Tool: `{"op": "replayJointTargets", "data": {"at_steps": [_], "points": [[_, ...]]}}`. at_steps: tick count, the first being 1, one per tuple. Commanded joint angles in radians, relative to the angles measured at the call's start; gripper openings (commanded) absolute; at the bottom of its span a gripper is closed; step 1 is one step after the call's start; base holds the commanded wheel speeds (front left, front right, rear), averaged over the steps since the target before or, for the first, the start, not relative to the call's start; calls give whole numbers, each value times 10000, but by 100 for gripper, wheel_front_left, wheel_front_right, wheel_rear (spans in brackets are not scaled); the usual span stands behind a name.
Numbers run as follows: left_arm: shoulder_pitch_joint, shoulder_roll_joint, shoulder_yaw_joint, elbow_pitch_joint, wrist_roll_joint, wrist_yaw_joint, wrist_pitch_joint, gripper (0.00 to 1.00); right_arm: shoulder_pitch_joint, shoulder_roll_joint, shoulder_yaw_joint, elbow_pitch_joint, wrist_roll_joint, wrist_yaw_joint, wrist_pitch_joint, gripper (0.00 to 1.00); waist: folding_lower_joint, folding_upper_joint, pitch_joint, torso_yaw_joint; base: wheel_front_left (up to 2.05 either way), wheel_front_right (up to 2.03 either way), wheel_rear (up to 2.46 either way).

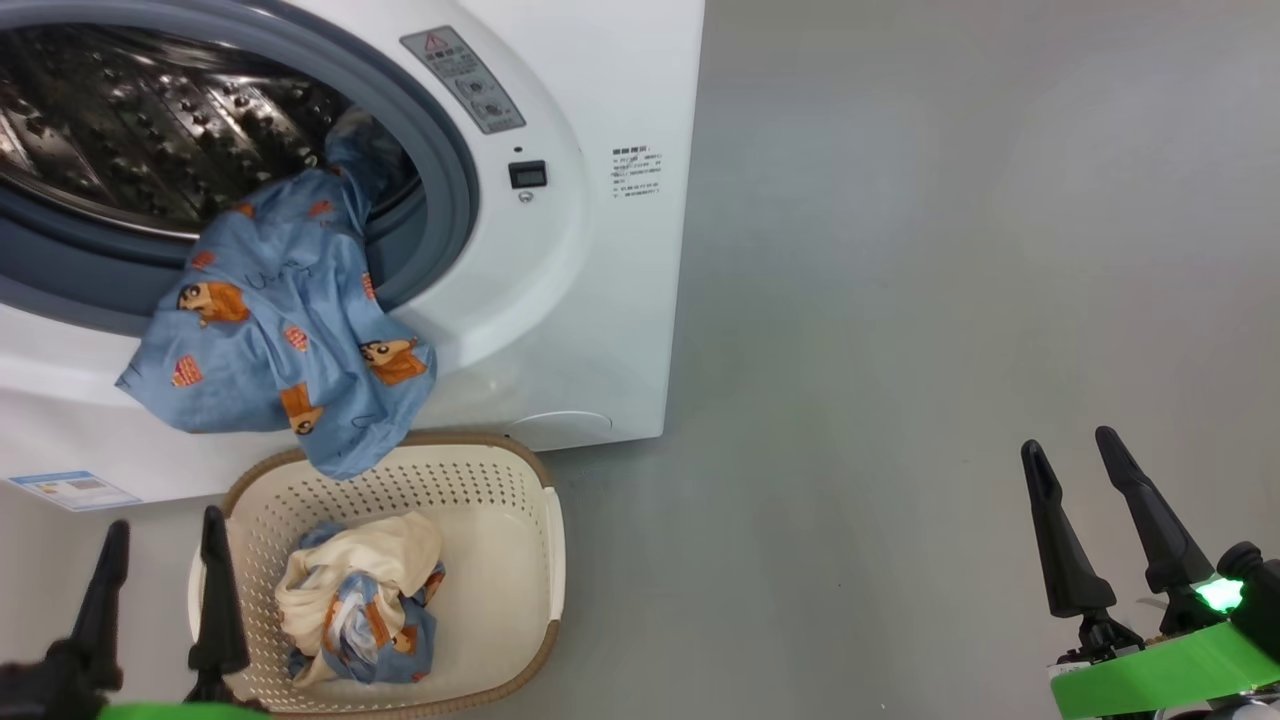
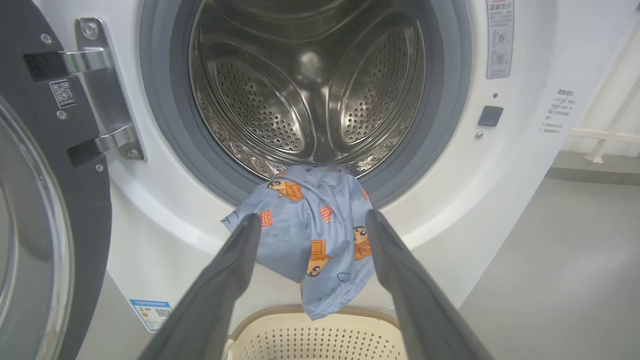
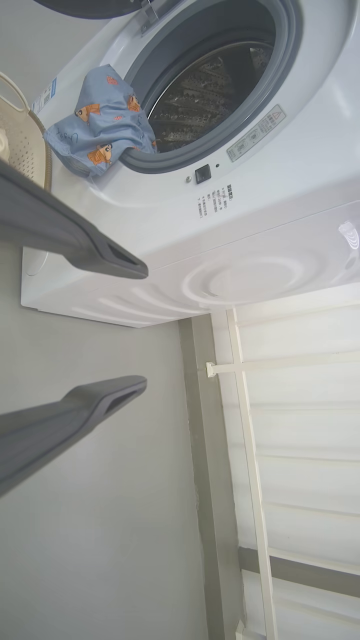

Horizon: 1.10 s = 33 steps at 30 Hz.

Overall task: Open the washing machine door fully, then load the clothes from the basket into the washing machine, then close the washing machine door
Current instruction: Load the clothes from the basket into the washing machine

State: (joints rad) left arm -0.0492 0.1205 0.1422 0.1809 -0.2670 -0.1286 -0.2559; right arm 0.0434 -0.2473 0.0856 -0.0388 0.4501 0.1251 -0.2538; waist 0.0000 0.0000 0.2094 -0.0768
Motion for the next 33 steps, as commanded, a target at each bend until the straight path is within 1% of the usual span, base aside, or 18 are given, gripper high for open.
{"op": "replayJointTargets", "data": {"at_steps": [1, 6, 14, 21, 26, 27, 33], "points": [[-463, 306, 244, -25, -97, -21, -59, 100, -273, -151, 178, -264, 56, 56, -80, 100, 0, 0, 60, -21, 0, 0, 0], [-1281, 640, 1, 1137, -444, -21, -59, 100, -464, -130, 337, -280, 55, 56, -80, 100, 0, 0, 362, -213, 0, 0, 0], [-2549, 1464, -633, 3277, -741, -21, -59, 100, -715, -73, 577, -247, 67, 56, -80, 100, 0, 0, 1058, -652, 0, 0, 0], [-3734, 2077, -1200, 4976, -1162, -21, -59, 100, -952, -6, 792, -282, 18, 56, -80, 100, 0, 0, 1717, -999, 0, 0, 0], [-4624, 2511, -1580, 5780, -1419, -21, -59, 100, -1175, -3, 908, -316, -19, 56, -80, 100, 0, 0, 2198, -1168, 0, 0, 0], [-4624, 2511, -1580, 5780, -1419, -21, -59, 100, -1175, -3, 908, -316, -19, 56, -80, 100, 0, 0, 2198, -1168, 0, 0, 0], [-5628, 2948, -1910, 6640, -1761, -21, -59, 100, -1406, 12, 1016, -363, -56, 56, -80, 100, 0, 0, 2674, -1285, 0, 0, 0]]}}
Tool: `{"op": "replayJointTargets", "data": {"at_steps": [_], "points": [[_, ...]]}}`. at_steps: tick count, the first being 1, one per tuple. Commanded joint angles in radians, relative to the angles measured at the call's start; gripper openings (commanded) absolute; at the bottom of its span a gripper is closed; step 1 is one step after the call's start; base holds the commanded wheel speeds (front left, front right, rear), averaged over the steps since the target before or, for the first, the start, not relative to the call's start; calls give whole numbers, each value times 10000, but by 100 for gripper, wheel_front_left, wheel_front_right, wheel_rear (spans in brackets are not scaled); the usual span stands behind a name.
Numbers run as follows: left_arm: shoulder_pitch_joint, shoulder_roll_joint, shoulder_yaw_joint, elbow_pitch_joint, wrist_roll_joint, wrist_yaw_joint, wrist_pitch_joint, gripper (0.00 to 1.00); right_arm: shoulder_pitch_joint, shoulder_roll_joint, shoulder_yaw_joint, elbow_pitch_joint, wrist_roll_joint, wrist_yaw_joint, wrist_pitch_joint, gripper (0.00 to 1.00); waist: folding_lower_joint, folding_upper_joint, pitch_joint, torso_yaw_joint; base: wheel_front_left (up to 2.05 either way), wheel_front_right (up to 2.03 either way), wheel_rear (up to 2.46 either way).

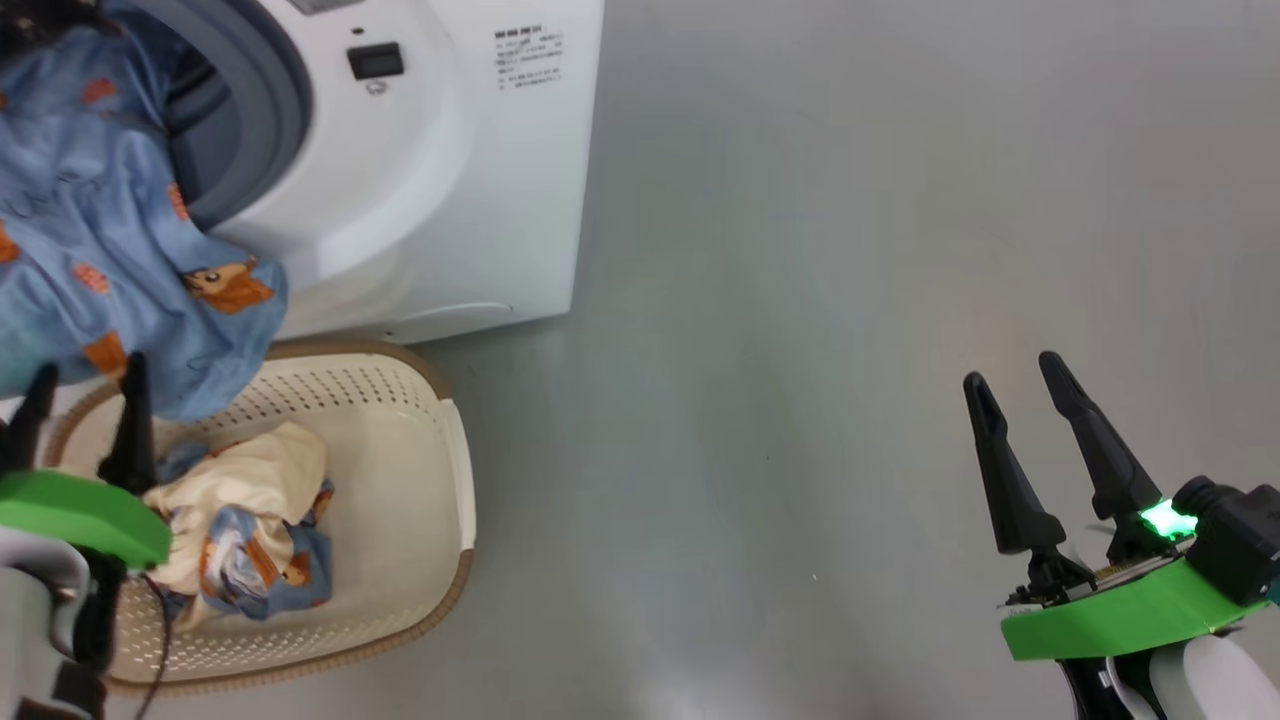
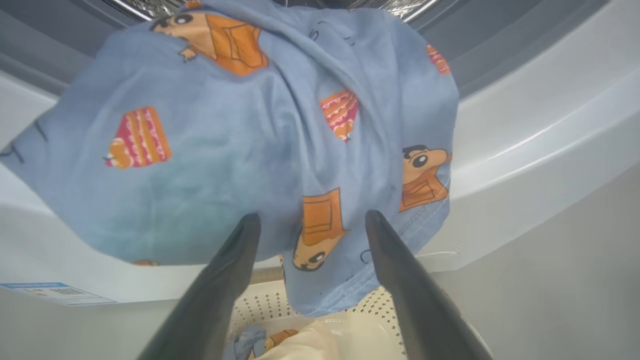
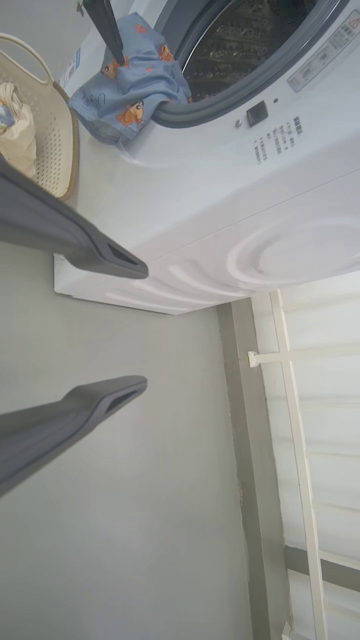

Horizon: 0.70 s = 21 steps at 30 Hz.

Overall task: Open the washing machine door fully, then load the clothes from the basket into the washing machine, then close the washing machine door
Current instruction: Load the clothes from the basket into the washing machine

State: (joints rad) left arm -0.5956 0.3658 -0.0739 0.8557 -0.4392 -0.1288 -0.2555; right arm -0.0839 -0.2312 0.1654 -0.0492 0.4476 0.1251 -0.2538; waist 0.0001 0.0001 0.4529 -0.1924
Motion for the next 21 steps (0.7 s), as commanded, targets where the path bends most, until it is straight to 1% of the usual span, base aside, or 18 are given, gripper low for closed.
{"op": "replayJointTargets", "data": {"at_steps": [1, 5, 10, 16, 21], "points": [[-322, 587, 200, 40, -84, -19, -63, 100, -176, -140, 238, -274, -40, 56, -80, 100, -1, -1, 324, -147, 0, 0, 0], [-928, 914, -1, 571, -232, -19, -63, 100, -356, -93, 283, -330, -80, 56, -80, 100, -1, -1, 634, -211, 0, 0, 0], [-1634, 1159, -339, 951, -465, -19, -63, 100, -598, -36, 272, -397, -142, 56, -80, 100, -1, -1, 1047, -268, 0, 0, 0], [-1960, 1176, -1303, 476, -1186, -19, -63, 100, -739, 1, 236, -409, -179, 56, -80, 100, -1, -1, 1257, -289, 0, 0, 0], [-1994, 1357, -1870, -203, -1891, -19, -63, 100, -819, 85, 230, -411, -220, 56, -80, 100, -1, -1, 1335, -308, 0, 0, 0]]}}
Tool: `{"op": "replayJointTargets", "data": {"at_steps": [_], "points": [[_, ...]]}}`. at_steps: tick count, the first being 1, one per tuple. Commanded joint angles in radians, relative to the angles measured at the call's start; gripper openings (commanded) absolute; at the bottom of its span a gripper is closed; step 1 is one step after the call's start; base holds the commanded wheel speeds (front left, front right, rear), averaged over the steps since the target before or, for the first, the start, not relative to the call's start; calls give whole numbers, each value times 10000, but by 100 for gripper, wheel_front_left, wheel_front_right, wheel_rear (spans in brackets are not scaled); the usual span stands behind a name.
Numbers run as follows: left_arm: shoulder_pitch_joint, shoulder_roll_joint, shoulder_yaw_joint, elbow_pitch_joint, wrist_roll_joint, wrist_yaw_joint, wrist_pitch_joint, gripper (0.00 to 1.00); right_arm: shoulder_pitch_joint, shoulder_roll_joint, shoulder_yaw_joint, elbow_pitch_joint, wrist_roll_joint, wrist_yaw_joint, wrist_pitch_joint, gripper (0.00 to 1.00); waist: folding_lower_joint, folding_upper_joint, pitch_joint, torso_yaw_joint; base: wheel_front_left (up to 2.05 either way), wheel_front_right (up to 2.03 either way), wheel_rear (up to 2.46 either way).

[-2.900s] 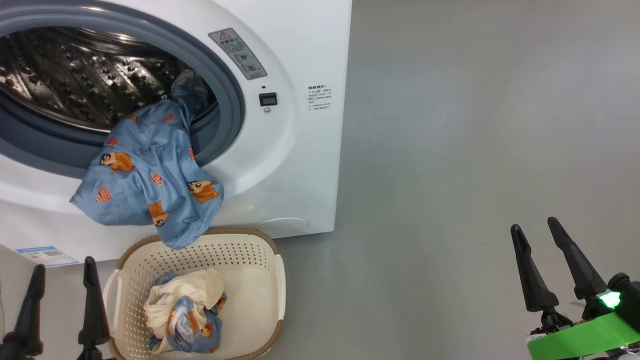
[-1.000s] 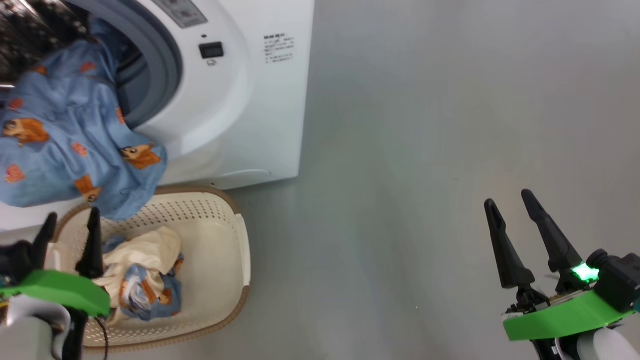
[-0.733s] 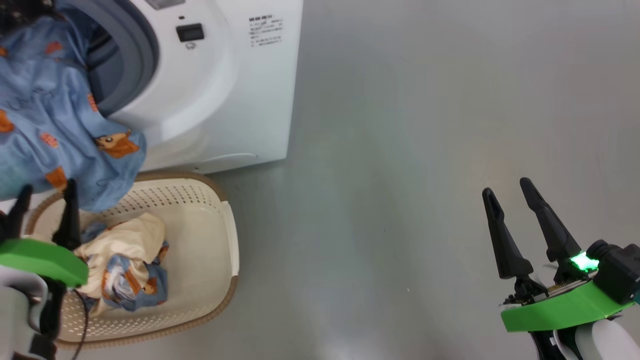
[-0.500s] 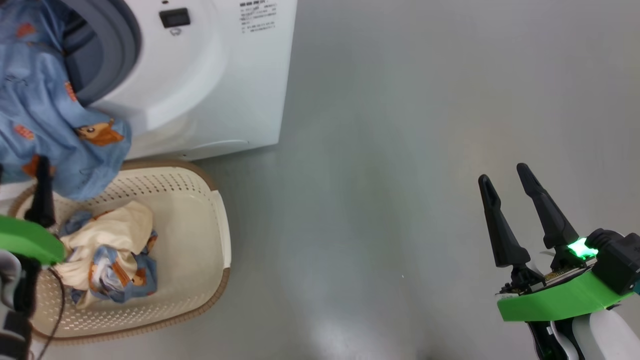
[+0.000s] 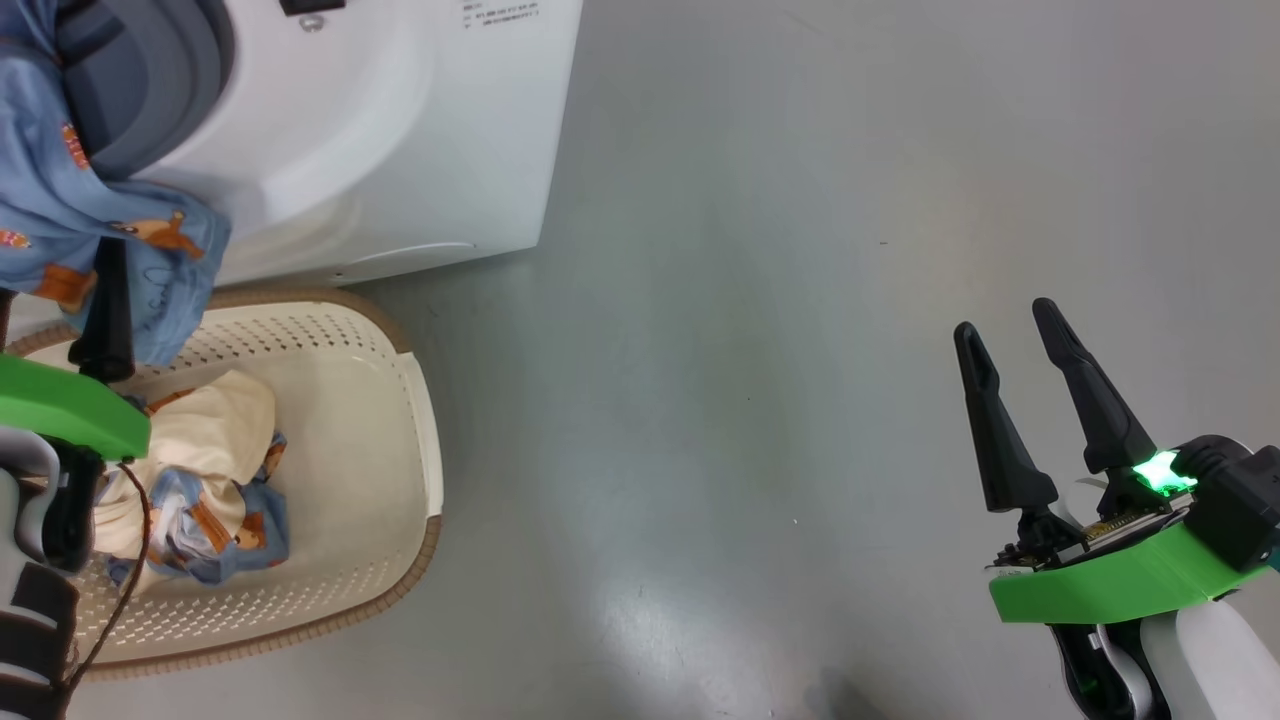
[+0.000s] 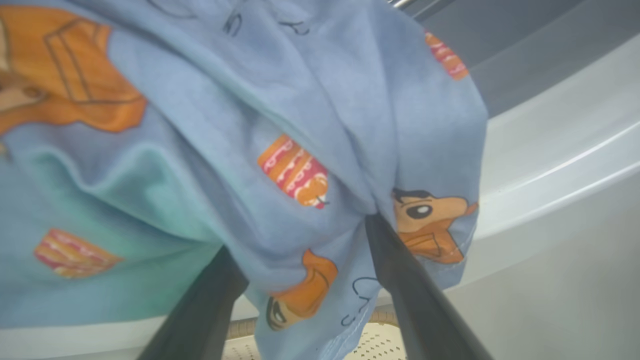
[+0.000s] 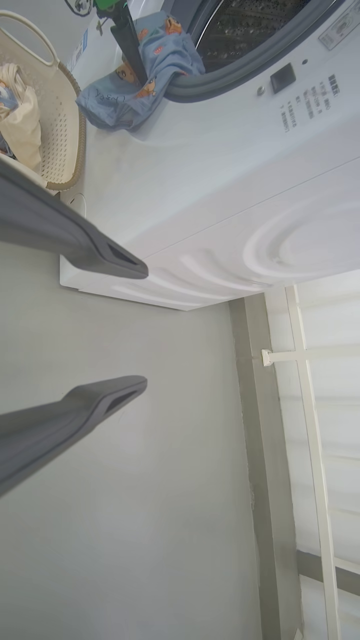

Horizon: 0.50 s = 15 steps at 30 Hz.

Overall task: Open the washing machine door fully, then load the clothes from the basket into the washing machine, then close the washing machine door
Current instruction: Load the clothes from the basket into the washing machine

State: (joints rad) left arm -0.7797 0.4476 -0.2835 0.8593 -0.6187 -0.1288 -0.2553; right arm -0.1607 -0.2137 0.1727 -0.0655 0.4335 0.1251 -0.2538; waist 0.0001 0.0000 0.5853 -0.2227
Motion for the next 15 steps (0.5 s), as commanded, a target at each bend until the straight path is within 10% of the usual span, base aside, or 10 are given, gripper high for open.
{"op": "replayJointTargets", "data": {"at_steps": [1, 9, 13, 15], "points": [[-160, 592, 147, -335, -208, -19, -65, 100, -65, -77, 161, -250, -83, 56, -80, 100, -1, 0, 26, -10, 0, 0, 0], [-252, 814, -308, -1112, -923, -19, -65, 100, -156, -24, 208, -249, -98, 56, -80, 100, -1, 0, 87, -35, 0, 0, 0], [-272, 933, -453, -1242, -1121, -19, -65, 0, -193, -2, 246, -238, -99, 56, -80, 100, -1, 0, 75, -65, 0, 0, 0], [-288, 964, -477, -1262, -1181, -19, -65, 0, -214, 18, 234, -241, -104, 56, -80, 100, -1, 0, 68, -78, 0, 0, 0]]}}
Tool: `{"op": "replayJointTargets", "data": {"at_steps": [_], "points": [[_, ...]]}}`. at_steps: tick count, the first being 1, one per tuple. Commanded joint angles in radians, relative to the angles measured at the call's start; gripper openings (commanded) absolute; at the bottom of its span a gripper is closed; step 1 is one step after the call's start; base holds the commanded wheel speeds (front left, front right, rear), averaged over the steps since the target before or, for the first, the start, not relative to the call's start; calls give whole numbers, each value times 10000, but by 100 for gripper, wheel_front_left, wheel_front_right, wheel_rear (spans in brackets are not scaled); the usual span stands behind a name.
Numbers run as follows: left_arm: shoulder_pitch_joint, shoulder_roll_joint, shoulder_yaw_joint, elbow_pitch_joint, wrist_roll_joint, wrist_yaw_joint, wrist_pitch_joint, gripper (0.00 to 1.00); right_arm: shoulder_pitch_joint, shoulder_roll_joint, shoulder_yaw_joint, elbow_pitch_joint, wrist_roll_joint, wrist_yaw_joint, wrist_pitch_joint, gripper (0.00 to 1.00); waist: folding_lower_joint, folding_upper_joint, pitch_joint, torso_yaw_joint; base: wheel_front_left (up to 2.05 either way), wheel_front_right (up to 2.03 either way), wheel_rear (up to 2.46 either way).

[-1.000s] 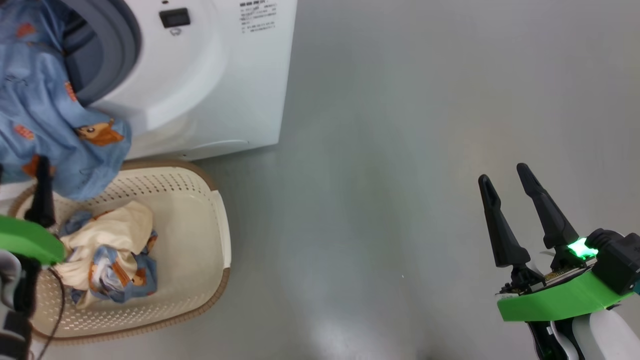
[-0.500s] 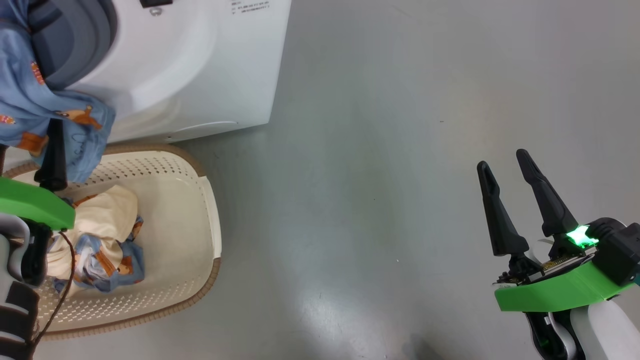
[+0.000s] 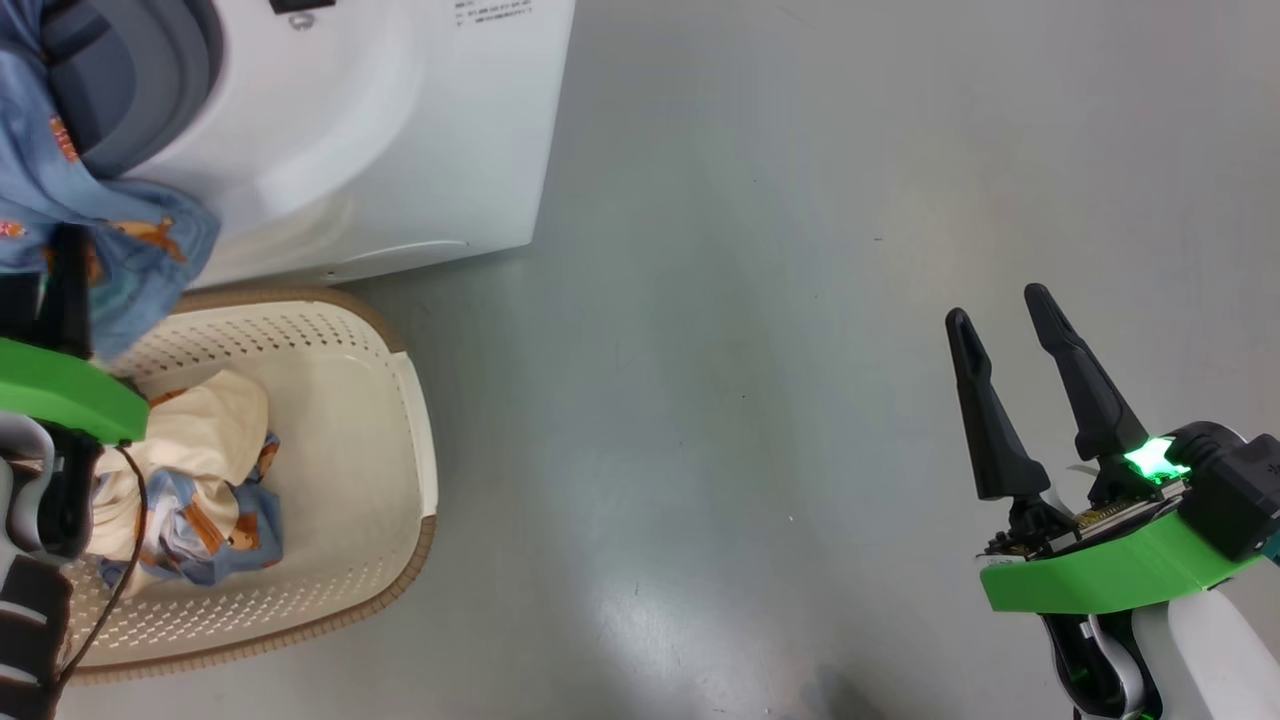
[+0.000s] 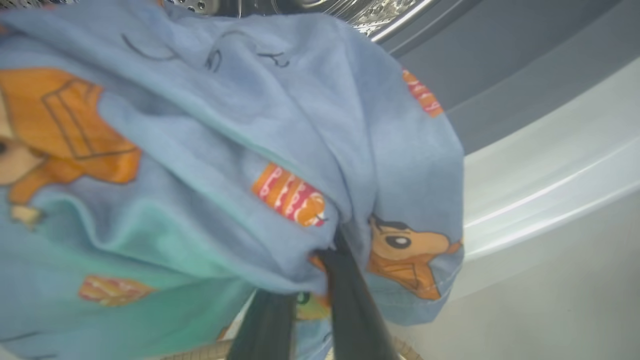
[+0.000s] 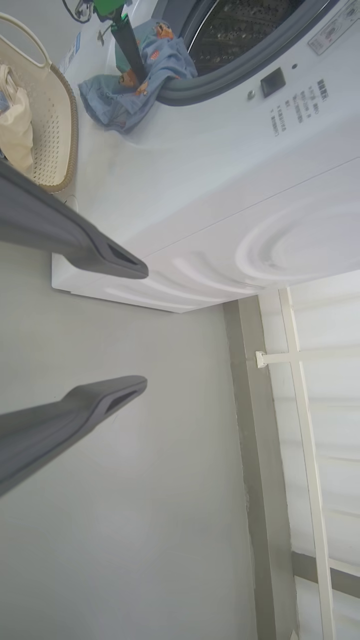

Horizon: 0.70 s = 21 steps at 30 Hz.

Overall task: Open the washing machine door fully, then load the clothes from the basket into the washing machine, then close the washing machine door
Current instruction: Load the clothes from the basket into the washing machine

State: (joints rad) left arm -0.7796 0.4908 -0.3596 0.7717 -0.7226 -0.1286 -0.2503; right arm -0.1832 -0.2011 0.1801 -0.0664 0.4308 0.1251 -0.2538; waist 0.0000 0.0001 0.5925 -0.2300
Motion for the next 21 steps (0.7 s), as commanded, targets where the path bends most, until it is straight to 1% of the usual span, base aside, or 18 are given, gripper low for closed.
{"op": "replayJointTargets", "data": {"at_steps": [1, 5, 8, 12, 15, 21], "points": [[-293, 540, 274, -393, -161, -21, -115, 0, 5, -99, 145, -234, -79, 56, -80, 100, 0, -1, -8, -6, 0, 0, 0], [-262, 527, 267, -450, -180, -21, -115, 0, 11, -71, 81, -236, -85, 56, -80, 100, 0, -1, -21, 23, 0, 0, 0], [-176, 542, 499, -464, -71, -21, -115, 0, 22, -10, 6, -254, -80, 56, -80, 100, 0, -1, -57, 95, 0, 0, 0], [157, 451, 945, -769, 222, -21, -115, 0, 17, 87, -38, -263, -79, 56, -80, 100, 0, -1, -139, 235, 0, 0, 0], [484, 301, 1395, -1330, 566, -21, -115, 0, -1, 146, -107, -255, -80, 56, -80, 100, 0, -1, -167, 451, 0, 0, 0], [762, 176, 2202, -2139, 1214, -21, -115, 0, -128, 223, -100, -230, -71, 56, -80, 100, 0, -1, -188, 637, 0, 0, 0]]}}
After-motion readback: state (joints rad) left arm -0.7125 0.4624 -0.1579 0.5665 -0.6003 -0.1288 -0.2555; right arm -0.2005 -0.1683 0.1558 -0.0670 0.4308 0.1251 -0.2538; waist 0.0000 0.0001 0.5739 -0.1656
